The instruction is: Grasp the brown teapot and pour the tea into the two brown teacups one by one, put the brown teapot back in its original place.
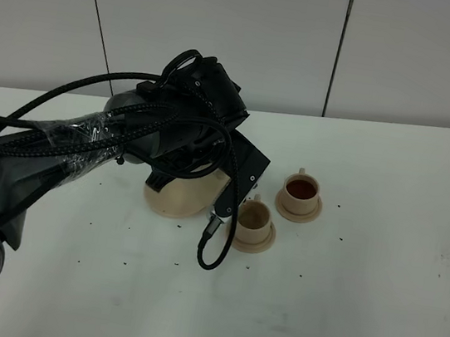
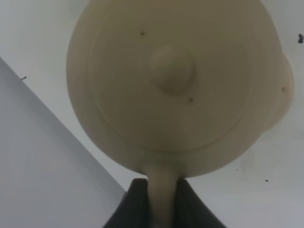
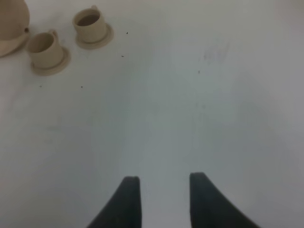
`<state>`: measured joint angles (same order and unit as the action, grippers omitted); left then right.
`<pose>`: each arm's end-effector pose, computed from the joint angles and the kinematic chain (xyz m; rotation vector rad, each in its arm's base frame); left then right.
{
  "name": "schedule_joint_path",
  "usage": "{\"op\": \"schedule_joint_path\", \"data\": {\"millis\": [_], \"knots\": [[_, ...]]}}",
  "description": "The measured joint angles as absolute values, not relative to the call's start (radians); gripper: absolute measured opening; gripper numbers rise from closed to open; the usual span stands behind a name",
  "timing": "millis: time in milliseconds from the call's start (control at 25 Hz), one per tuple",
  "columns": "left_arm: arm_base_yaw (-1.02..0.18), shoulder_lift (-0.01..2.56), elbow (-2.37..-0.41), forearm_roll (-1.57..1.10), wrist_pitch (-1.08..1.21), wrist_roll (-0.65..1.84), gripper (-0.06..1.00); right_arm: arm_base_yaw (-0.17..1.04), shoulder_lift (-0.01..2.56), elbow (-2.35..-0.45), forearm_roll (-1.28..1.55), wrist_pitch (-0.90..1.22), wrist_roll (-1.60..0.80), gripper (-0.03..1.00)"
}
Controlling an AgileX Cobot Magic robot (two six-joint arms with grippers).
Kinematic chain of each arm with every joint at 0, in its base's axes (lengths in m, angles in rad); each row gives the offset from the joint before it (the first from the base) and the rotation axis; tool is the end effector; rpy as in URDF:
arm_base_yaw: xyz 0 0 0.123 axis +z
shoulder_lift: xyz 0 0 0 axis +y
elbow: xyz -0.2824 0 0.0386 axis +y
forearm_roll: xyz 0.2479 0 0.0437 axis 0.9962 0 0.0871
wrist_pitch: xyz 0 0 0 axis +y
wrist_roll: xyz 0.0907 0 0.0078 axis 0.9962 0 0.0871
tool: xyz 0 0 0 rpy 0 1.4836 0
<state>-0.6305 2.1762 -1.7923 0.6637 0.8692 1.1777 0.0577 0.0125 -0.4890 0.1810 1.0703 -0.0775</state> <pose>0.4120 -0.2476 0.2113 2.4284 1.3263 0.9628 -0.0036 0.0142 0.2745 -0.1467 2.0648 0.2058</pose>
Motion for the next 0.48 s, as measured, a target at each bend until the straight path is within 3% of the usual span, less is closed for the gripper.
{"op": "schedule_joint_path", "data": {"millis": [480], "knots": [[-0.631,2.176,-1.792,0.688,0.868,1.209,0.17,0.058,0.013,-0.489,0.181,1.070,-0.077,0.24]]}}
